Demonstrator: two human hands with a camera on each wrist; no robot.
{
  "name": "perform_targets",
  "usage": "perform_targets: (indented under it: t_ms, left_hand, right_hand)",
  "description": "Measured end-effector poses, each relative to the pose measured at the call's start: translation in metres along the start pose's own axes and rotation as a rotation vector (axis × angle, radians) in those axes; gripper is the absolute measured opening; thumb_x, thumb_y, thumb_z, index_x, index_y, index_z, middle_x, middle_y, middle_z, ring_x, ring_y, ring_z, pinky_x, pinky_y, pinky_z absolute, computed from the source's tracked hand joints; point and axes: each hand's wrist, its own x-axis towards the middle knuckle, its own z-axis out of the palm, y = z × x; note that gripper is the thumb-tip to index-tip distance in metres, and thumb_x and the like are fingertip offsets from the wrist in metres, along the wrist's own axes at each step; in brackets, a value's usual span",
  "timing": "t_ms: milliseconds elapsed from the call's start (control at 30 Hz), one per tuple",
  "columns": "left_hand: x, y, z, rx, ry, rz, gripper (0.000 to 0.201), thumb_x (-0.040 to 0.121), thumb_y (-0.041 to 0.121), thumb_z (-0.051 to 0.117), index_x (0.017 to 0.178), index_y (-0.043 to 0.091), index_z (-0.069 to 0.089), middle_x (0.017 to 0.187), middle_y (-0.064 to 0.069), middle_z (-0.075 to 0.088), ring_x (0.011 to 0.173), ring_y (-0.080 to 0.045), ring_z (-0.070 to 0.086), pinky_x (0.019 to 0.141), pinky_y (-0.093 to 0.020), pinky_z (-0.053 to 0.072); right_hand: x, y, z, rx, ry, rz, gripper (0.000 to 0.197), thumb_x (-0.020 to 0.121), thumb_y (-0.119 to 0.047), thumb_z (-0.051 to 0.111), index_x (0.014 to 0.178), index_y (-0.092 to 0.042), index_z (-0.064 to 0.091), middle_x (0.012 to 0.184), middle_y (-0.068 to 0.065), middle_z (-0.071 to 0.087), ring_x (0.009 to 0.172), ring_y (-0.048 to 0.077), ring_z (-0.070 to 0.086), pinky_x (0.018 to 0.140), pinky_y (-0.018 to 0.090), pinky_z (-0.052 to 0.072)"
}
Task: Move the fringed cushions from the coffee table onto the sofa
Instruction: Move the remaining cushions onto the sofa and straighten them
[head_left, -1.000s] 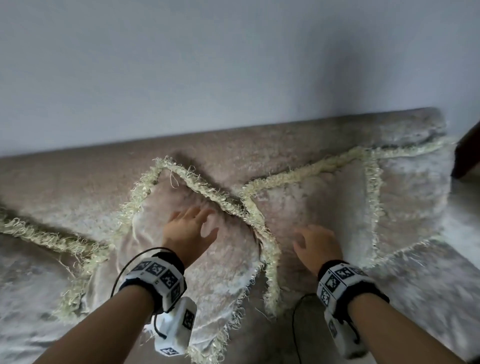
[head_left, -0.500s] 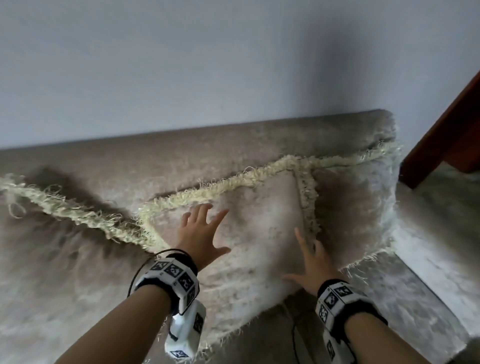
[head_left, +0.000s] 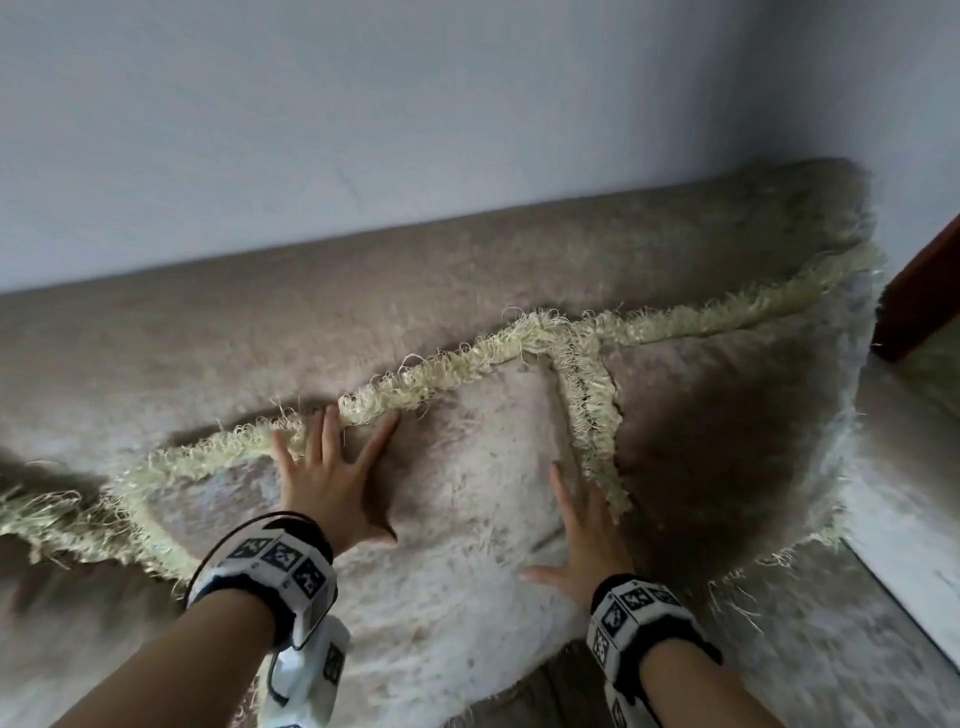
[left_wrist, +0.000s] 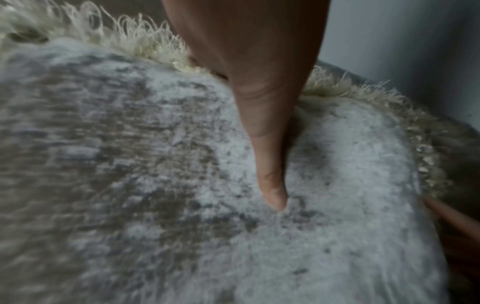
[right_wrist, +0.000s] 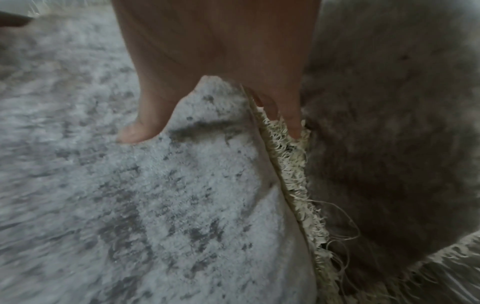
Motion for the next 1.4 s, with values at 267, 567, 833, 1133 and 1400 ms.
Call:
perform_targets:
  t_ms: [267, 567, 833, 1133, 1400]
  left_hand:
    - [0.023, -0.012, 0.019, 0.019, 0.023, 0.022, 0.134, 0.022, 0.097, 0.023, 0.142, 0.042, 0.005, 0.111, -0.024, 0.058, 0.101, -0.041, 0.055, 0.085, -0.063, 0.042]
    - [0.020, -0.016, 0.017, 0.010, 0.066, 0.037, 0.126, 0.026, 0.093, 0.043, 0.138, 0.036, 0.032, 0.090, -0.014, 0.054, 0.081, -0.030, 0.052, 0.066, -0.043, 0.047]
    - [-0.013, -0.005, -0.008, -0.102, 0.113, -0.066, 0.117, 0.031, 0.087, 0.054, 0.136, 0.039, 0.037, 0.081, -0.010, 0.049, 0.071, -0.025, 0.049, 0.064, -0.038, 0.043]
    - [-0.055, -0.030, -0.070, -0.305, 0.135, -0.322, 0.111, 0.042, 0.089, 0.046, 0.140, 0.051, 0.012, 0.102, -0.007, 0.039, 0.096, -0.024, 0.042, 0.083, -0.041, 0.039]
    - [-0.091, -0.062, -0.045, -0.454, 0.196, -0.578, 0.115, 0.044, 0.087, 0.049, 0.143, 0.044, 0.009, 0.109, -0.014, 0.041, 0.100, -0.029, 0.045, 0.085, -0.045, 0.040]
  right_hand:
    - [0.045, 0.021, 0.009, 0.238, 0.105, -0.194, 0.141, 0.052, -0.035, 0.088, 0.135, -0.053, -0.024, 0.154, -0.011, -0.020, 0.144, 0.014, -0.006, 0.113, 0.044, 0.028]
    - [0.081, 0.027, 0.034, 0.345, 0.225, -0.153, 0.147, 0.028, -0.060, 0.081, 0.145, -0.030, -0.003, 0.155, 0.004, 0.016, 0.140, 0.025, 0.021, 0.113, 0.053, 0.024]
    - [0.052, 0.020, 0.017, 0.387, 0.205, -0.167, 0.145, 0.028, -0.051, 0.087, 0.145, -0.034, 0.003, 0.152, -0.005, 0.022, 0.140, 0.018, 0.024, 0.113, 0.050, 0.027]
    - [0.022, -0.063, -0.078, 0.215, 0.123, -0.308, 0.139, 0.039, -0.031, 0.093, 0.145, -0.037, 0.003, 0.150, -0.004, 0.030, 0.136, 0.018, 0.033, 0.112, 0.041, 0.030]
    - [0.036, -0.145, -0.106, -0.324, 0.139, -0.334, 0.135, 0.043, -0.051, 0.086, 0.132, -0.061, -0.014, 0.134, 0.014, 0.038, 0.124, 0.033, 0.038, 0.100, 0.051, 0.039]
